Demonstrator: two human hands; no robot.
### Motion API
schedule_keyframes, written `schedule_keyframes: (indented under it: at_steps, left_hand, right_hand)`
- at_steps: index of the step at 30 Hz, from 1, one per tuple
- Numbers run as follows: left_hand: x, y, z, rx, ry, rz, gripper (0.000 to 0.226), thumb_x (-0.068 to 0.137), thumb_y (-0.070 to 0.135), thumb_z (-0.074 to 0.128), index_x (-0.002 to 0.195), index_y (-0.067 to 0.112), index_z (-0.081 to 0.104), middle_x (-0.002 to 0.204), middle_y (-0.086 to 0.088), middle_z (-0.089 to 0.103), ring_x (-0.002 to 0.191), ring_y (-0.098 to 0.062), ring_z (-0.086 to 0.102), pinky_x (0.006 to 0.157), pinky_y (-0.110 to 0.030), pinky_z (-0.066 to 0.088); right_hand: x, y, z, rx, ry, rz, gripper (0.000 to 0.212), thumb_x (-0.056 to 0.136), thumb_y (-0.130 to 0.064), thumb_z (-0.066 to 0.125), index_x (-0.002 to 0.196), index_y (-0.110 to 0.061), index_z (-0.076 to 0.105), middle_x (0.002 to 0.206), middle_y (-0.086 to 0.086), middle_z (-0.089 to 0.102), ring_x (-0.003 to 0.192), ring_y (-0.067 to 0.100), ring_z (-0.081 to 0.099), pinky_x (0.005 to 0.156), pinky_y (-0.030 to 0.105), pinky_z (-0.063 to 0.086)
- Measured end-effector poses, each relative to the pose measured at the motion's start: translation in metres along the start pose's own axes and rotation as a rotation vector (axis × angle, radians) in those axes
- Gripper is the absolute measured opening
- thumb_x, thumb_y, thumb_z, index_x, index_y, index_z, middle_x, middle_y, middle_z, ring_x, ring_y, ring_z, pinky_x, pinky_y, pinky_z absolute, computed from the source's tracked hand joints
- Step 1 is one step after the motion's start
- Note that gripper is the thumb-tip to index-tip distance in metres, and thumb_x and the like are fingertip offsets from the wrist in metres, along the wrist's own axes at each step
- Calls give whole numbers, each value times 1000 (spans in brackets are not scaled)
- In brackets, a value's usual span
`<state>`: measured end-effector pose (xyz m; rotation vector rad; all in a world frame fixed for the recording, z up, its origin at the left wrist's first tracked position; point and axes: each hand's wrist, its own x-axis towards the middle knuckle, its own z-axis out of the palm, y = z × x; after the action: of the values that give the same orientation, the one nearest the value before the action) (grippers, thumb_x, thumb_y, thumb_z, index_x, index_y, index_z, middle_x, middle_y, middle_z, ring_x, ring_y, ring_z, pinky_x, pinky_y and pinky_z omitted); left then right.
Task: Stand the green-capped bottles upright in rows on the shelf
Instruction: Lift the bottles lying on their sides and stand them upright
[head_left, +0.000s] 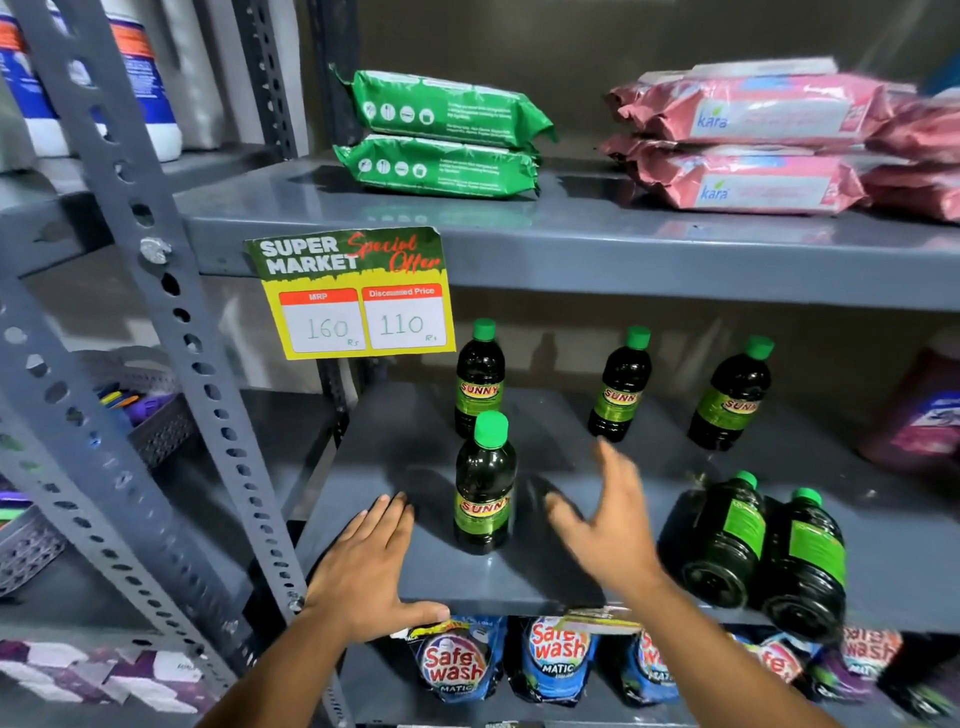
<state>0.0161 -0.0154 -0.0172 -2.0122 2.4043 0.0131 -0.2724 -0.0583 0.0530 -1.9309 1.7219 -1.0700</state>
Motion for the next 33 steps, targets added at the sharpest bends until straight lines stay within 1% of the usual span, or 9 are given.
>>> schedule_keyframes:
  at_steps: [2,4,9,13,16,18,23,29,33]
  left_hand:
    - [0,-1,0,5,-2,-1,137,56,107,14,153,13,-9,159,-4,-21,143,-19,-26,118,-35,-11]
    - [1,-1,0,11,-12,0,138,55,107,13,153,12,-10,157,-4,-23,143,-19,-26,118,-36,-10]
    - [1,-1,1,20,-11,-3,138,54,108,9,152,12,-10,153,-3,-27,139,-17,-30,117,-35,-11]
    - [1,-1,1,14,-4,-4,138,55,107,9,153,11,-7,152,-3,-27,138,-16,-30,117,-35,-10]
    - [2,-2,0,19,-6,-18,137,56,107,9,153,11,-6,154,-4,-25,139,-16,-29,117,-36,-10]
    - [-1,-2,-3,11,-1,-28,138,55,107,9,153,12,-6,156,-4,-23,139,-16,-28,117,-36,-10]
    - [0,4,-4,19,-14,-14,138,54,107,8,153,12,-9,153,-4,-27,139,-17,-29,117,-35,-11]
    - [0,4,-4,23,-18,-16,138,54,107,8,153,12,-10,158,-6,-22,143,-19,-24,119,-36,-8]
    - [0,4,-4,20,-17,-19,137,55,107,9,153,13,-11,158,-4,-22,142,-18,-27,119,-35,-9]
  right_hand:
    - [16,14,-32,-280,147,67,80,76,-41,76,139,-2,47,129,23,53,120,42,50,98,47,43]
    - [26,27,-54,-520,142,209,78,74,-51,72,132,-3,52,122,25,57,114,45,53,92,49,45]
    - [21,47,-52,-703,-151,348,92,84,-71,47,149,-9,28,156,20,28,146,40,19,116,48,19]
    - [29,38,-48,-653,-55,197,74,87,-58,54,143,-10,39,152,16,33,145,35,21,114,47,24]
    - [40,35,-56,-557,-35,457,78,82,-56,62,141,-12,35,151,19,29,141,43,23,112,51,27]
    - [44,41,-60,-404,-92,607,85,78,-53,71,139,-9,31,144,22,31,130,46,40,104,49,39]
    - [50,70,-64,-167,-51,776,95,76,-25,77,146,-4,17,140,30,33,120,45,48,97,43,45]
    - [40,84,-55,130,228,489,72,62,-19,82,123,-8,44,116,21,58,107,42,57,90,46,49]
    - [27,84,-41,275,334,313,102,63,-14,85,148,-17,29,133,13,46,118,26,50,103,43,41]
